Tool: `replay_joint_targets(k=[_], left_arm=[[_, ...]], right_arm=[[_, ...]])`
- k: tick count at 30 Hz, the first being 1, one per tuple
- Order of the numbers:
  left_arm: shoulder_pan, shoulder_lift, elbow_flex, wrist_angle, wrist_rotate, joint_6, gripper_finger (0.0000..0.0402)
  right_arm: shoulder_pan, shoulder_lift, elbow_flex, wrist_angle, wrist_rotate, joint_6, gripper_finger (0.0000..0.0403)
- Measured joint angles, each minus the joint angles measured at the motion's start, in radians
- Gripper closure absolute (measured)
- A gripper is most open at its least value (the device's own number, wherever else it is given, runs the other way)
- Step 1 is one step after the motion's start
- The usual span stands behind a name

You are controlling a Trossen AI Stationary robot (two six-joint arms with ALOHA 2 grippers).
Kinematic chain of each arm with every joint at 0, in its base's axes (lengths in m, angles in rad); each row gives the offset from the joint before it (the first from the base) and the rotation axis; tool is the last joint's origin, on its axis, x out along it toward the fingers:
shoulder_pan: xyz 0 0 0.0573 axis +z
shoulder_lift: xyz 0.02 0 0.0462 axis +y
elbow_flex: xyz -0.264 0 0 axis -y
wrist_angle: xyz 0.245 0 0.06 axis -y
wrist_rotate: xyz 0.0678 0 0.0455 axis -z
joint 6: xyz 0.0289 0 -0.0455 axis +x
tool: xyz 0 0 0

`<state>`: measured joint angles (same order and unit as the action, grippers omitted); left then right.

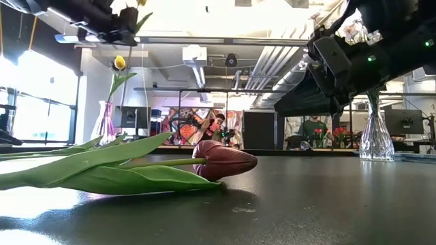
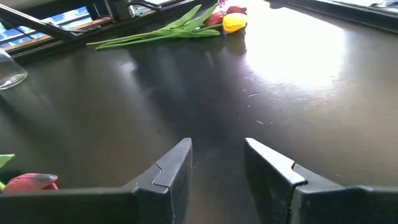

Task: Sort flowers into vase by color
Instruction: Put the right yellow flower into the purple vase

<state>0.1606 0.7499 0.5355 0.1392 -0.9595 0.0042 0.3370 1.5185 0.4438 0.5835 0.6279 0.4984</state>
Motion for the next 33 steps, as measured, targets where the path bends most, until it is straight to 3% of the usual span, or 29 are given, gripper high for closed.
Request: replay_joint_targets(k=[12, 19, 25, 33], left_arm=[[0.231, -0.083, 0.000, 0.017, -0.027, 0.085, 0.0401], [0.377, -0.097, 0.000, 0.106, 0.090, 0.105, 0.0401], [0.484, -0.096, 0.000, 0.108, 0.119, 0.139, 0.0401], [0.613, -0.043, 0.000, 0.010, 0.282, 0.008, 0.0401]], right_arm=[[0.034, 0.001, 0.000, -0.020, 0.019, 0.019, 0.0270], [0.030, 0.001, 0.000, -0.025, 0.023, 0.021, 0.0269], [0.021, 0.001, 0.000, -0.026, 0.026, 0.019, 0.0269], [-0.010, 0.002, 0.000, -0.026, 0.007, 0.014, 0.0269]])
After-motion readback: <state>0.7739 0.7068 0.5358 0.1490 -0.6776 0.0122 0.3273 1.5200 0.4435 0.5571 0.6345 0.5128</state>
